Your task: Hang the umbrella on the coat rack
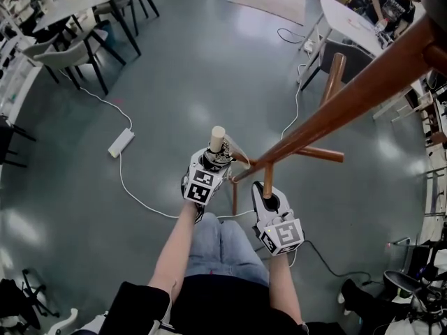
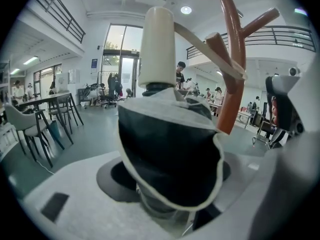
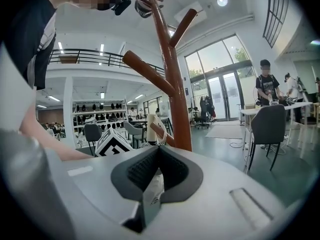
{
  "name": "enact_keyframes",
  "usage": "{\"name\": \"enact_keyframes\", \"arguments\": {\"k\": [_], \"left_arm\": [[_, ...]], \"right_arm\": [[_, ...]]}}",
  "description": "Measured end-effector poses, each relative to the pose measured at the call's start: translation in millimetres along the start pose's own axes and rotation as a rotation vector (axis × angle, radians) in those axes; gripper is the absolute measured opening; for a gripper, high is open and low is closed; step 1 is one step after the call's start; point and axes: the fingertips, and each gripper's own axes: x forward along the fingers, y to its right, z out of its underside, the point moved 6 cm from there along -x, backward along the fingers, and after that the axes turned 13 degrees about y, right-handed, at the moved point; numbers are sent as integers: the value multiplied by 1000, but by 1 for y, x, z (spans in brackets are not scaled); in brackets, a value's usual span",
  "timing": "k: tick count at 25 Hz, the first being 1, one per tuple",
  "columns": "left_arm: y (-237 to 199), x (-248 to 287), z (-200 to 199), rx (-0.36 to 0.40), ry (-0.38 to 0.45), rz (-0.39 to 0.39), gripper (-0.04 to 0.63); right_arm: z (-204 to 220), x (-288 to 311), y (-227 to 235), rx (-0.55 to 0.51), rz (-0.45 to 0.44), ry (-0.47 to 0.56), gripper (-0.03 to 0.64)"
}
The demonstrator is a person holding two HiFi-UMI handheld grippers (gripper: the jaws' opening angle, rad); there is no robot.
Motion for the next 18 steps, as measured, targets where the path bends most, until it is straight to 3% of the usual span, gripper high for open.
{"name": "enact_keyframes", "arguments": {"k": [11,18], "left_arm": [[41,2,58,-33,-69,55,307],[68,6,88,8,-153,129,311]], "right_arm": [[7,-1,2,0,22,20,9],[6,-4,-1,1,19,26,9]]}}
